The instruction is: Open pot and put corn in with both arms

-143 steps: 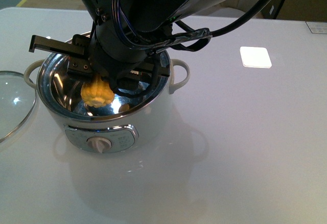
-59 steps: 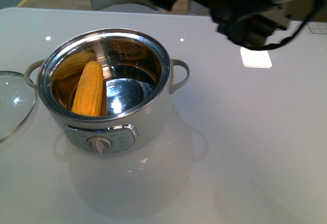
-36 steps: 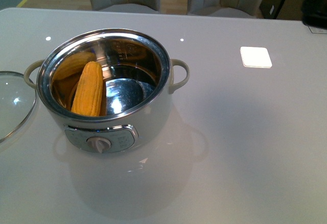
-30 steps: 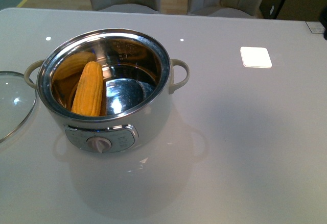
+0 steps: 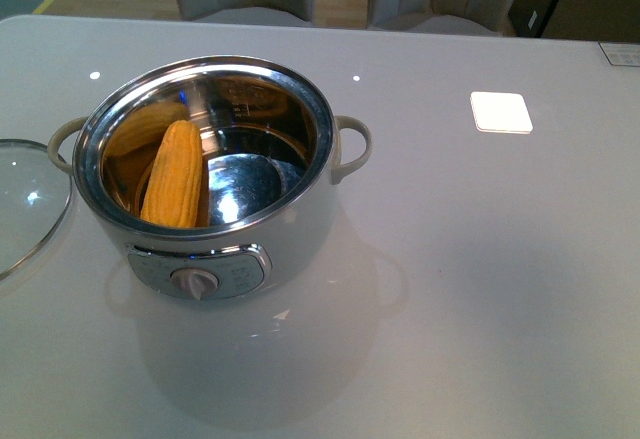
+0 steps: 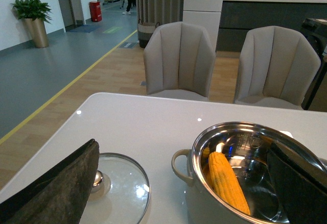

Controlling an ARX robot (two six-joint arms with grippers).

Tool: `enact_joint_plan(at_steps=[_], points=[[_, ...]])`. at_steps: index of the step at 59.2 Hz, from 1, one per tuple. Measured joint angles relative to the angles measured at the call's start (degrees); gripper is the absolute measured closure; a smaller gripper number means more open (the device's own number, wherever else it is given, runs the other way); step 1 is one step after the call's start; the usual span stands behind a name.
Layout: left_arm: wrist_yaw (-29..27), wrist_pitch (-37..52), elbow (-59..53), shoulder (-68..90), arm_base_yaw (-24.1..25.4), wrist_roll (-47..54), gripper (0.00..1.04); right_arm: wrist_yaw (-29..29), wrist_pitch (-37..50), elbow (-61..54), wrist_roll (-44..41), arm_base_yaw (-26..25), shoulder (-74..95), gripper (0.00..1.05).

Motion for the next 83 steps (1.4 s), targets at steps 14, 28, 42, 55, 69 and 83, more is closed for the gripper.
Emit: enact_joint_plan(at_steps=[14, 28, 42, 55, 69, 83], points=[[0.02, 0.0, 0.0, 0.0, 0.0, 0.0, 0.07, -5.25, -1.6, -4.92, -3.56, -5.55, -9.4, 0.85], [0.0, -0.02, 0.0, -0.02, 0.0, 0.0, 0.07, -12.39, -7.45, -7.3, -4.26, -11.39, -17.99, 1.03], [0.0, -0.02, 0.0, -0.02, 0.0, 0.0, 0.07, -13.75, -9.64, -9.03, -4.26, -14.32, -23.26, 1.03], [0.0, -0.02, 0.0, -0.02, 0.0, 0.0, 0.07, -13.77, -15.89, -9.03, -4.26, -14.36, -29.75, 1.03], [0.0, -0.02, 0.0, -0.02, 0.0, 0.0, 0.07, -13.77, -22.49, -9.03, -4.26, -14.36, -36.48, 1.03], [0.0, -0.02, 0.0, -0.02, 0.0, 0.0, 0.07, -13.75, -29.73, -9.03, -4.28, -14.36, -42.47, 1.03]])
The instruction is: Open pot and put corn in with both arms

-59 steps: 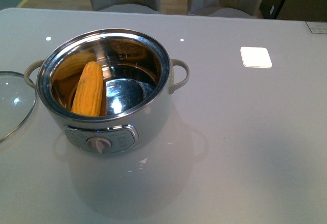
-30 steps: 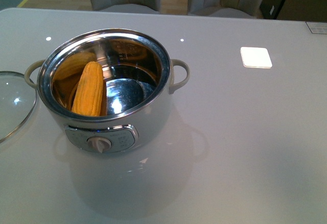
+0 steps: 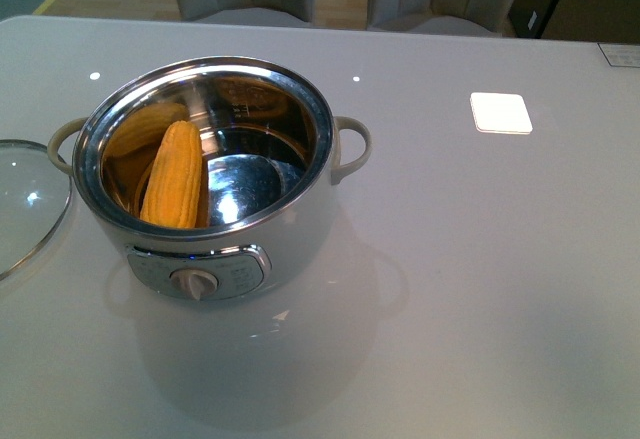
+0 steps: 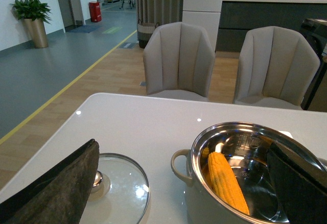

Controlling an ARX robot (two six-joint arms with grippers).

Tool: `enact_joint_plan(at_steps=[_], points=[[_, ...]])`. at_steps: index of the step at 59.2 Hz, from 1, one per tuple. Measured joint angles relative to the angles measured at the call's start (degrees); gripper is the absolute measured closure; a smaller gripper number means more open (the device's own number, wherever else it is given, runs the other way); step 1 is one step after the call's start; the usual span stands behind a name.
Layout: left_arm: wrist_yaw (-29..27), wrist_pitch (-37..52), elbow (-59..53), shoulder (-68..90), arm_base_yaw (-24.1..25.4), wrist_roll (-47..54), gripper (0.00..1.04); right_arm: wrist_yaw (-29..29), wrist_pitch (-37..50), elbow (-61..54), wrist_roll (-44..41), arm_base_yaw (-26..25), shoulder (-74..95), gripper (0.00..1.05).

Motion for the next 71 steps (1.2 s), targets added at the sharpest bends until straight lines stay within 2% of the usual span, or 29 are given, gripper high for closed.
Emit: enact_joint_plan(at_steps=[5, 29, 34, 41, 59, 62, 71], points=[[0.0, 0.0, 0.0, 0.0, 0.0, 0.0, 0.07, 0.02, -5.31, 0.0, 0.02, 0.0, -5.79, 1.03], [0.0, 0.0, 0.0, 0.0, 0.0, 0.0, 0.07, 0.04, -5.75, 0.0, 0.0, 0.0, -6.64, 1.03], [0.0, -0.02, 0.0, 0.0, 0.0, 0.0, 0.07, 0.04, -5.75, 0.0, -0.07, 0.0, -6.64, 0.91], [0.0, 0.0, 0.0, 0.0, 0.0, 0.0, 0.07, 0.04, -5.75, 0.0, -0.07, 0.0, -6.64, 0.65], [0.0, 0.0, 0.0, 0.0, 0.0, 0.0, 0.07, 0.04, -5.75, 0.0, -0.07, 0.0, -6.64, 0.13], [0.0, 0.0, 0.0, 0.0, 0.0, 0.0, 0.07, 0.04, -5.75, 0.0, -0.07, 0.0, -6.64, 0.07], [0.0, 0.0, 0.0, 0.0, 0.0, 0.0, 0.07, 0.04, -5.75, 0.0, -0.07, 0.0, -6.64, 0.09]])
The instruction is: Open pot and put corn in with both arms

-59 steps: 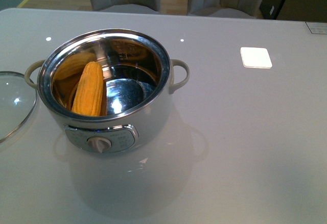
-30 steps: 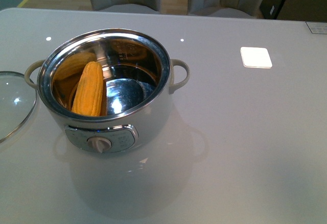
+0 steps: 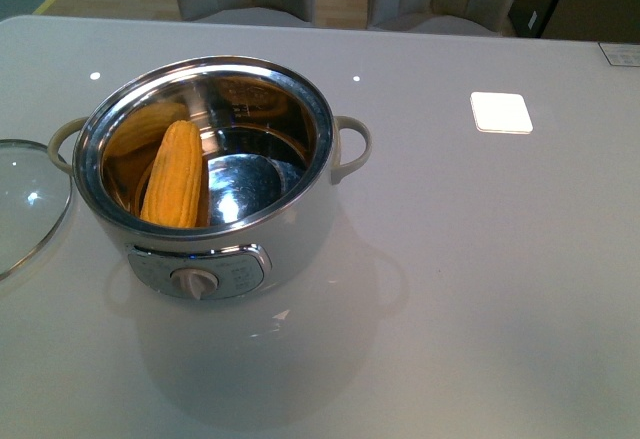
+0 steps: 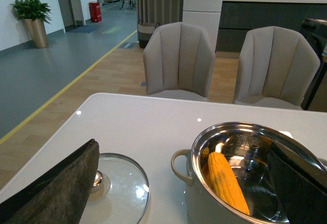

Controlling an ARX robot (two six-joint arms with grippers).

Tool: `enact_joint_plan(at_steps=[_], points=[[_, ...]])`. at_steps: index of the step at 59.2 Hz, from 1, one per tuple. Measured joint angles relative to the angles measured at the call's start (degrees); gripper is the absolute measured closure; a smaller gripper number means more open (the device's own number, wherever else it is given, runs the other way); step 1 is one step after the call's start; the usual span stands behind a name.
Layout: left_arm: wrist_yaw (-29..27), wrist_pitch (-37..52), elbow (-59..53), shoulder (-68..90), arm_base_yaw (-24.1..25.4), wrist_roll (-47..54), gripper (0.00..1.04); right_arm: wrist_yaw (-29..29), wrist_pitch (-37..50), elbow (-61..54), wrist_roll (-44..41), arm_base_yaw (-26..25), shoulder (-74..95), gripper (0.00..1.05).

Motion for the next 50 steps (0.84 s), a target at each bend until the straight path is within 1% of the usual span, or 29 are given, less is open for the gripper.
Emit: enact_joint_plan(at_steps=[50], points=[[0.0, -0.02, 0.0, 0.0, 0.0, 0.0, 0.07, 0.0, 0.0, 0.0, 0.0, 0.0, 0.0, 0.09]])
